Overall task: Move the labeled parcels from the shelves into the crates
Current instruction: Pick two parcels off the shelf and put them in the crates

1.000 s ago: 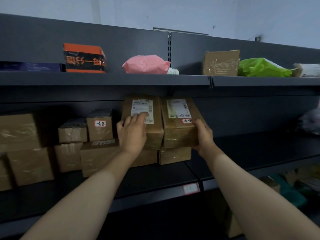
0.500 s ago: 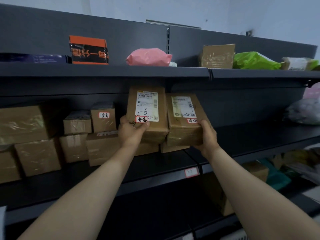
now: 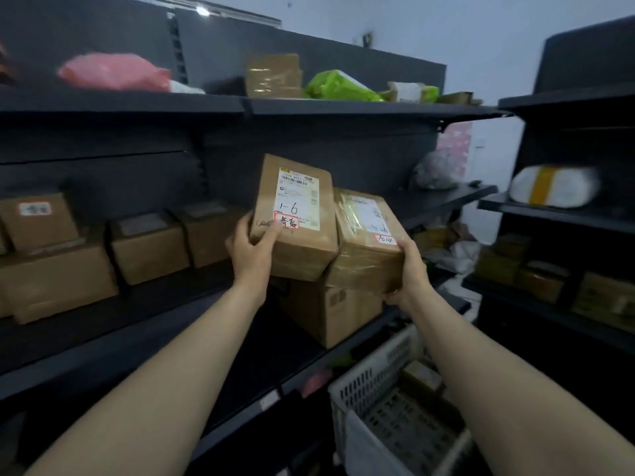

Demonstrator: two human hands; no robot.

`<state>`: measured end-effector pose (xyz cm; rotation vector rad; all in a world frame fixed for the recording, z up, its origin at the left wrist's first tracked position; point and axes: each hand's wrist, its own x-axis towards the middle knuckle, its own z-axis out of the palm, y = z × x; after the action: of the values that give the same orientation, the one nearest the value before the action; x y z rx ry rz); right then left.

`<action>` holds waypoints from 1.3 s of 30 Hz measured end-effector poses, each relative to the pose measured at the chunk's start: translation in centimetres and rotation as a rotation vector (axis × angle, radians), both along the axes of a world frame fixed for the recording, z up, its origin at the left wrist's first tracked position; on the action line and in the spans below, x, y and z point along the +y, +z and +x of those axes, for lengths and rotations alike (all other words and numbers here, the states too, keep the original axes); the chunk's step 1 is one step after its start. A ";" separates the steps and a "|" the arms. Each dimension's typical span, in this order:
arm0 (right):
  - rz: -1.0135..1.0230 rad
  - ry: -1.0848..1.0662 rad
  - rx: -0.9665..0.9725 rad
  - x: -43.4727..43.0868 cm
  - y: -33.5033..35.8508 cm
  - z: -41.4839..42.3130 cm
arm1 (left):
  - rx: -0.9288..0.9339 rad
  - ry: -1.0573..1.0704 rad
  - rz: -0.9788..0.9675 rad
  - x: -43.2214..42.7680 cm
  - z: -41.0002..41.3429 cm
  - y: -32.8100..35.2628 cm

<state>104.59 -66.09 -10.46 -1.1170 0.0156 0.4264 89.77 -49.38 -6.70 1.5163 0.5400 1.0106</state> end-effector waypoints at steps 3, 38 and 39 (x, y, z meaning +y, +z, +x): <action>-0.011 -0.052 0.078 -7.9 -1.9 1.3 | 0.049 -0.143 -0.094 -5.3 3.2 -2.0; -0.337 -0.647 0.415 -32.5 -24.9 13.5 | 0.679 -0.792 -0.513 -24.4 32.2 -27.3; -0.336 -0.655 0.435 -32.9 -25.5 13.4 | 0.684 -0.811 -0.522 -24.9 32.4 -27.8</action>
<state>117.98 -99.03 -35.93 -1.2523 0.8385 0.0654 122.18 -74.27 -34.53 1.3719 0.5229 -0.2844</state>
